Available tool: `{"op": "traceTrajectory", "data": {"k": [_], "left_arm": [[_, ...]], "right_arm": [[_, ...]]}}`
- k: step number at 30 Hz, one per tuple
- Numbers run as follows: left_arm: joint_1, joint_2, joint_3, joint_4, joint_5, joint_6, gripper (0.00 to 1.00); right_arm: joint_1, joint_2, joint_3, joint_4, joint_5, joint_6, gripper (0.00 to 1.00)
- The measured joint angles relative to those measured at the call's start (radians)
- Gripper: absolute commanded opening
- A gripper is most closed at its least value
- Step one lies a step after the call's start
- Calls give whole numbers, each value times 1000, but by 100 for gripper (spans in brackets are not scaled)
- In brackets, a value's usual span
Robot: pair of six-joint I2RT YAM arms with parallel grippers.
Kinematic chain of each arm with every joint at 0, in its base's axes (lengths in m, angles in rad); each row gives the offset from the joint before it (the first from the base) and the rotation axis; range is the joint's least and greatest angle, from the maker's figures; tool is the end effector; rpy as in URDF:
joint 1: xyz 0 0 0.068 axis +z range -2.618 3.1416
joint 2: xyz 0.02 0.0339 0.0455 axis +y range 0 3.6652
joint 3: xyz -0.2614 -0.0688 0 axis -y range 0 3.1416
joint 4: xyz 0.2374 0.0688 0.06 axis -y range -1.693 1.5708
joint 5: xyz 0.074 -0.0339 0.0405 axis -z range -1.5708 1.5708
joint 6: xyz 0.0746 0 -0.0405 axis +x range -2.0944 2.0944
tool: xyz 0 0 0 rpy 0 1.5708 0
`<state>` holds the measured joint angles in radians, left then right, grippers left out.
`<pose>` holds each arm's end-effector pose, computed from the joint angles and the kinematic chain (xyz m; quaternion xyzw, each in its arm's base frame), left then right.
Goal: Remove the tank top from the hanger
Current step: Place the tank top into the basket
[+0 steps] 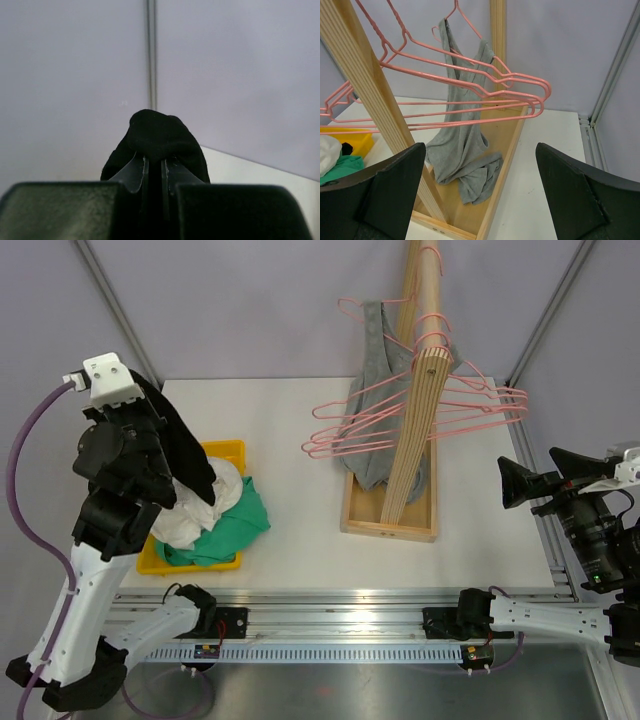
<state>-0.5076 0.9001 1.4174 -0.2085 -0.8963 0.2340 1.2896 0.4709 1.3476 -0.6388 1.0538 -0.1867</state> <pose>0.1586 -0.0215 0.5245 -0.1334 0.6223 0.1540 0.7558 0.0625 -0.0175 0.4791 -0.0672 0.6612 0.0912 0.7416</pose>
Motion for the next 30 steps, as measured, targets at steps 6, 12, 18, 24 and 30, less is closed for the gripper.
{"op": "traceTrajectory", "data": {"k": [6,12,18,24,30], "left_arm": [[168,-24,-113,-104,105,-122,0],[249,-78,-341,-216,193,-302,0],[255,-91,-532,-259,257,-480,0],[255,-129,-756,-214,327,-647,0],[265,-83,-824,-170,272,-723,0]], "right_arm": [[0,11,0,0,0,0,99],[0,17,0,0,-1,0,100],[0,22,-1,0,-2,0,99],[0,23,-2,0,-6,0,100],[0,30,-6,1,-9,0,99]]}}
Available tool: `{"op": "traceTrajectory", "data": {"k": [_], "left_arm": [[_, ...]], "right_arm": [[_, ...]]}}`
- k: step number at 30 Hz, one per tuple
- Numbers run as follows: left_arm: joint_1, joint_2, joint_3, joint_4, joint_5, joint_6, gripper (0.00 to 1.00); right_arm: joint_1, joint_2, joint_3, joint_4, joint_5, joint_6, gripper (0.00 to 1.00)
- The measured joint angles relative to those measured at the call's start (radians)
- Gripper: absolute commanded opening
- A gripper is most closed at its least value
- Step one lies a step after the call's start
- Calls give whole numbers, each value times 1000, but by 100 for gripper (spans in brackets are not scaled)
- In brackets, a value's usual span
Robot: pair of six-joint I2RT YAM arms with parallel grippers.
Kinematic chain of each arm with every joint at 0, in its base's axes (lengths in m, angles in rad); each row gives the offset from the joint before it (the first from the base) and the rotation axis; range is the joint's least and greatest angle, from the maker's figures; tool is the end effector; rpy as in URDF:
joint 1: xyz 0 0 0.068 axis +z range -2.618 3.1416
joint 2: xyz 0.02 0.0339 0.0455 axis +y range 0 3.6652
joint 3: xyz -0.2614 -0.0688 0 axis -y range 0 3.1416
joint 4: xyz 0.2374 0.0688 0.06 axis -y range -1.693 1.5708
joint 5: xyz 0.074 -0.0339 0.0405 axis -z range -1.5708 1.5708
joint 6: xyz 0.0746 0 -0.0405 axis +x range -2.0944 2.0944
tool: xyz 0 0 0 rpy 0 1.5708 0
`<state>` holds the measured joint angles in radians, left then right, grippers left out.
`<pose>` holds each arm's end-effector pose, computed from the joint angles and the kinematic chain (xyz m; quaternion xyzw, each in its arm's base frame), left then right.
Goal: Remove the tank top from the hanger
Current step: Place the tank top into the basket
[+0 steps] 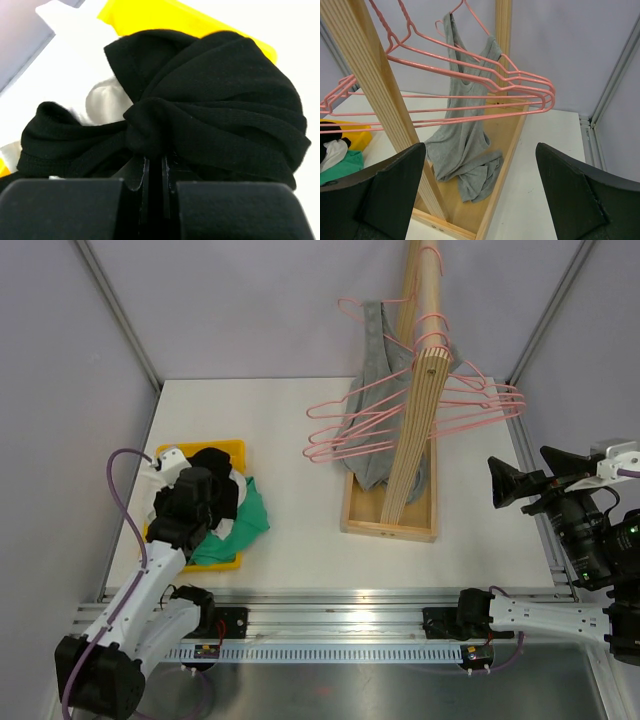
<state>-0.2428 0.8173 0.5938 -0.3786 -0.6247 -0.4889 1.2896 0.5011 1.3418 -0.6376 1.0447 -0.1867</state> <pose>0.2015 -0.0050 0.2338 -0.2454 0.8182 0.0954 0.5111 0.0657 -0.0049 0.4785 -0.0824 0.6653 0.0835 0.7373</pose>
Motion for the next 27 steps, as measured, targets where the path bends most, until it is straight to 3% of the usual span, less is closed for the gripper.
{"op": "traceTrajectory", "data": {"k": [7,13,14,16,18,19,27], "left_arm": [[138,124,-66,148,50,-39,0],[160,124,-66,169,84,-38,0],[161,119,-64,163,87,-36,7],[161,105,-56,147,95,-31,57],[161,80,-49,133,101,-26,90],[162,64,-45,128,104,-27,99],[161,-119,-30,34,60,-45,99]], "right_arm": [[0,12,-2,5,-9,0,99],[0,12,-7,14,-9,-2,99],[0,12,-7,14,-9,-2,100],[0,12,-8,16,-9,-2,100],[0,12,-8,19,-9,-3,100],[0,12,-8,21,-8,-4,100],[0,12,-8,26,-8,-12,99]]}}
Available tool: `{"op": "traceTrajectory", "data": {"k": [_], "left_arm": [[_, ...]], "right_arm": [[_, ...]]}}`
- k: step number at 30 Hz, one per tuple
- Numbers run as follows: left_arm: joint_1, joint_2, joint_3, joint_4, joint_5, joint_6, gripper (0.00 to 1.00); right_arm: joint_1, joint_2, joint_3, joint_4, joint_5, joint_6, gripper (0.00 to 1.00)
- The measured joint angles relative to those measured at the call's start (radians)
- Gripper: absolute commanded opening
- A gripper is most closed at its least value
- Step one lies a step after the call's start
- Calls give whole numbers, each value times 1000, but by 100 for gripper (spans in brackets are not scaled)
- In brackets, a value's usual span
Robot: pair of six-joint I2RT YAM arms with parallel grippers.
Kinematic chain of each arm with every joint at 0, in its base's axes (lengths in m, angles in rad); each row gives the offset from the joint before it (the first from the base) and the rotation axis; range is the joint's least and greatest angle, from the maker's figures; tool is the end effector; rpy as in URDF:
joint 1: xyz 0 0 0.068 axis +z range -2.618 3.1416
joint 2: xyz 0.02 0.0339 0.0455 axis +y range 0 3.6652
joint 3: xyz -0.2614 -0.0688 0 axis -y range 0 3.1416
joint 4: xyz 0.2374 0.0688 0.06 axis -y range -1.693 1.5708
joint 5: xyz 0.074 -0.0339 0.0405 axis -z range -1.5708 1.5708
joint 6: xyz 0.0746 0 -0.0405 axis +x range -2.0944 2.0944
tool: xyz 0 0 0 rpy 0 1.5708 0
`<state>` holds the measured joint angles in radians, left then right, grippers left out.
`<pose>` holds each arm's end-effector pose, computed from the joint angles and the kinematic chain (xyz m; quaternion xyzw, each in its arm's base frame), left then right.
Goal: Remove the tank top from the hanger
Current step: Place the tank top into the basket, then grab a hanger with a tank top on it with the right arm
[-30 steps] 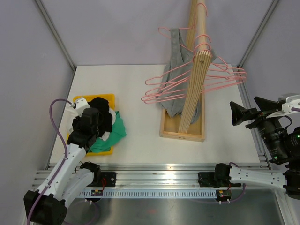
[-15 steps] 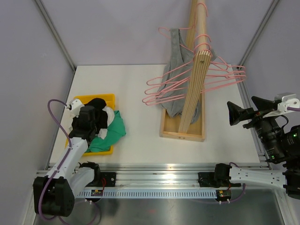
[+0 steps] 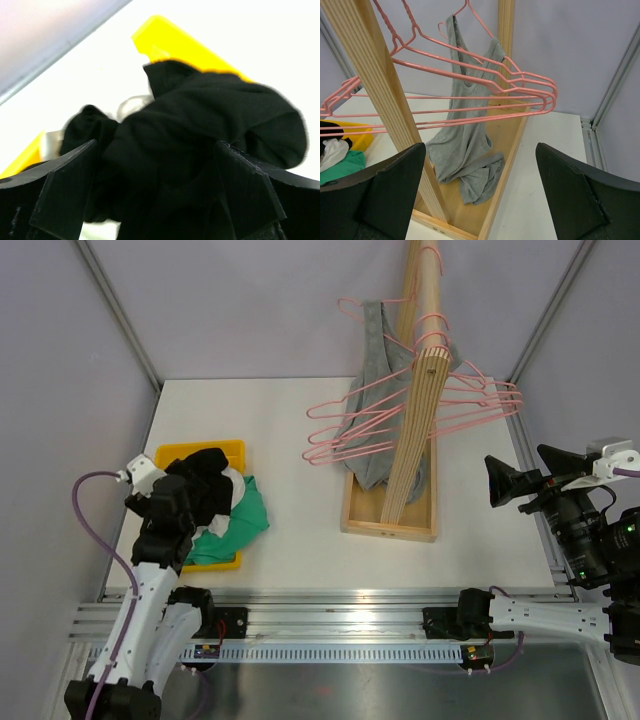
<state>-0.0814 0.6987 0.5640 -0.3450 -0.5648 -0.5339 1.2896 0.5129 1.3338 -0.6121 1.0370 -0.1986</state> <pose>0.1873 0.0248 0.2460 -0.3251 0.7676 0.0761 0.5471 0.0672 0.0011 0.4796 -0.0871 0.6631 0.0834 0.7388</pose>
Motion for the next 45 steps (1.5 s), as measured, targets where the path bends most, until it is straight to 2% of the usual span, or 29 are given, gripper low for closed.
{"op": "traceTrajectory", "data": {"k": [4,8,11,17,23,28,37,41,45], "left_arm": [[0,-107,52,-27,-61,-11,99],[0,-148,142,-7,-109,3,99],[0,-98,251,24,-120,37,99],[0,140,536,98,-47,129,99],[-20,340,728,144,126,217,99],[-55,450,833,171,302,273,99],[-97,576,976,223,710,346,99],[-105,629,1044,265,916,347,99],[-109,651,1061,318,1056,325,99]], "right_arm": [[0,0,0,2,0,-3,99],[0,0,0,2,0,-5,99],[0,0,0,2,0,-5,99],[0,3,0,2,0,-6,100],[0,21,10,0,1,-10,99],[0,90,96,-2,3,-45,99],[0,337,440,5,19,-173,99],[1,421,599,24,27,-251,100],[3,524,774,46,47,-335,100]]}}
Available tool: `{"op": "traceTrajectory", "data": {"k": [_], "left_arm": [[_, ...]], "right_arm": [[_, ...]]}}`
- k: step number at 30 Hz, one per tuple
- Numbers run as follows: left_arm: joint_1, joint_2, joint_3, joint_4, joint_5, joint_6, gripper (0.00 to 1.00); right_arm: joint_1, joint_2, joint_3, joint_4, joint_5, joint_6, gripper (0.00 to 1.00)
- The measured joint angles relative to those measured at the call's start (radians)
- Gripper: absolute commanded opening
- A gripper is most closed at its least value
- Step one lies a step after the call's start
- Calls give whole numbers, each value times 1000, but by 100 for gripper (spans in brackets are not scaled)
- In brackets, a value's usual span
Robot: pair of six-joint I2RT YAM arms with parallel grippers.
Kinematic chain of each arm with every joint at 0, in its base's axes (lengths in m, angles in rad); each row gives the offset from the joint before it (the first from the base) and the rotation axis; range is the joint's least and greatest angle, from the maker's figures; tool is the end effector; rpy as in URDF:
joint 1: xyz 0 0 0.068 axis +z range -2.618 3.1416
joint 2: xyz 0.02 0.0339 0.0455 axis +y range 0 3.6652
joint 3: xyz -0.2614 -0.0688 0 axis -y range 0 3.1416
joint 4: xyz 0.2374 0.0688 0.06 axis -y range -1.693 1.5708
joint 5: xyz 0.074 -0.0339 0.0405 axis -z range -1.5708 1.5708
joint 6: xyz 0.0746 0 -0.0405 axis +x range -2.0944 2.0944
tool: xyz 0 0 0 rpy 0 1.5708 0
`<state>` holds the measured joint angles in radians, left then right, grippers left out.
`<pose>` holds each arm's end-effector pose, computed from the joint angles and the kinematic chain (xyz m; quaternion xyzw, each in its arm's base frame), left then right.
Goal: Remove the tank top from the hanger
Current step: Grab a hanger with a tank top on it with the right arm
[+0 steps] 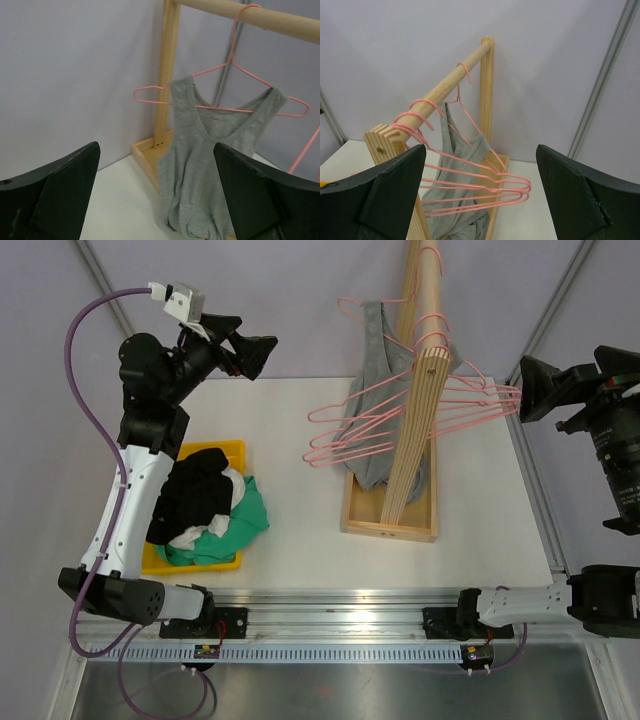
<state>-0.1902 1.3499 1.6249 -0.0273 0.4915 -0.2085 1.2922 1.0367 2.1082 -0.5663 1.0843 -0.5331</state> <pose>0.2982 -0.0933 0.5250 0.1865 0.5976 -0.2981 0.7206 0.0753 0.0234 0.6283 -0.0724 0.6178 0.0299 0.7825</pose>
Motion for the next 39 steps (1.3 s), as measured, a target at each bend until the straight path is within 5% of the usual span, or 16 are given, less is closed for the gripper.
{"op": "traceTrajectory", "data": {"k": [10,20,29,39], "left_arm": [[-1,7,25,37,93,-21,99],[-3,7,25,54,112,-36,99],[-19,7,37,21,106,15,99],[-31,7,51,-34,93,90,99]], "right_arm": [[3,257,253,53,-14,-139,99],[-76,574,545,-9,-255,-113,99],[-575,686,585,-52,-732,138,99],[-1371,740,563,63,-1318,623,100]]}}
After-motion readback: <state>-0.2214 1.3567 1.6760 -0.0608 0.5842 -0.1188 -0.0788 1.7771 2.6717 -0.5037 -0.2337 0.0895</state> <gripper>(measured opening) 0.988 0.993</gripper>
